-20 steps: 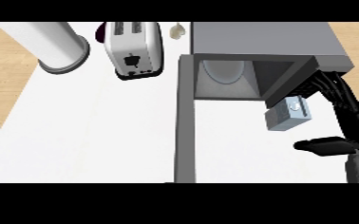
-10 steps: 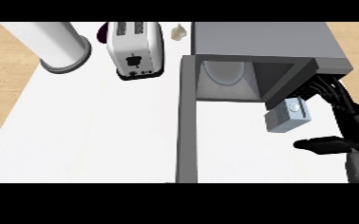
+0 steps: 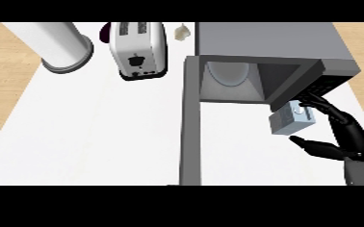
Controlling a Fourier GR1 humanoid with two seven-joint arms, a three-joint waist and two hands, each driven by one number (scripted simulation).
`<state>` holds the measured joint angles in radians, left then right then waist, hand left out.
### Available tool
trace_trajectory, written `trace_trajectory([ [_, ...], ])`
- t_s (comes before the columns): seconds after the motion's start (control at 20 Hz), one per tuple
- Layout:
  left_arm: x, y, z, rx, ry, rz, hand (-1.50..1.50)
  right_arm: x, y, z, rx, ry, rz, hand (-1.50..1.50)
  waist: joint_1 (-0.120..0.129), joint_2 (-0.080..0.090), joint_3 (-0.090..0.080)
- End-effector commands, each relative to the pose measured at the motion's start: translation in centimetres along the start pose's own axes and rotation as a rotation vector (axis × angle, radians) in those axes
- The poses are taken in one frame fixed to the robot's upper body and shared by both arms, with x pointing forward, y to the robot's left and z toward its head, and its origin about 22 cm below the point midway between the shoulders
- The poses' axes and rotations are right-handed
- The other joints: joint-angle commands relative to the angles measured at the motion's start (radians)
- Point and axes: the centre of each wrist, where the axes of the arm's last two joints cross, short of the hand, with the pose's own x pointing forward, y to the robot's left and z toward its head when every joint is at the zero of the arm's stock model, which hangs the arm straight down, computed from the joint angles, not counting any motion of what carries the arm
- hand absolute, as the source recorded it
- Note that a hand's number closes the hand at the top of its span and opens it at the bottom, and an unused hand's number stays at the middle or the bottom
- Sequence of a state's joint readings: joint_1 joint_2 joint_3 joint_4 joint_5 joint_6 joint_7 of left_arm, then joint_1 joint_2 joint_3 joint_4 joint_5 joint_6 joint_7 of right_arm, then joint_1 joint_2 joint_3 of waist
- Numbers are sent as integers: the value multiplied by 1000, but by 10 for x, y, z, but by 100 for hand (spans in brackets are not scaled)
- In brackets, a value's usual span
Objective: Pick up the milk, place it into the microwave and close the microwave
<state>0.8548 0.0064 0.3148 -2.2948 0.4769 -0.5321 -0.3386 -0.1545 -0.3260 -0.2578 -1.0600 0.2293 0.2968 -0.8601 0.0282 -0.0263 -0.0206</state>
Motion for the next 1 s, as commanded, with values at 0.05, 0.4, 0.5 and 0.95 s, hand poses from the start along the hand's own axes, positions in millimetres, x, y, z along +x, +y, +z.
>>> trace_trajectory([
  [0.05,-2,-1,-1,-15,-7,9,-150,-32,24,4,51,149,29,-150,23,37,24],
  [0.4,-1,3,2,-10,-4,5,-150,-45,12,-11,103,124,224,150,24,38,24],
  [0.5,-1,13,5,9,-5,-12,-150,-56,29,21,132,133,240,150,15,38,25],
  [0.95,0,16,16,6,7,19,-150,-63,89,3,-29,188,301,150,20,38,24],
])
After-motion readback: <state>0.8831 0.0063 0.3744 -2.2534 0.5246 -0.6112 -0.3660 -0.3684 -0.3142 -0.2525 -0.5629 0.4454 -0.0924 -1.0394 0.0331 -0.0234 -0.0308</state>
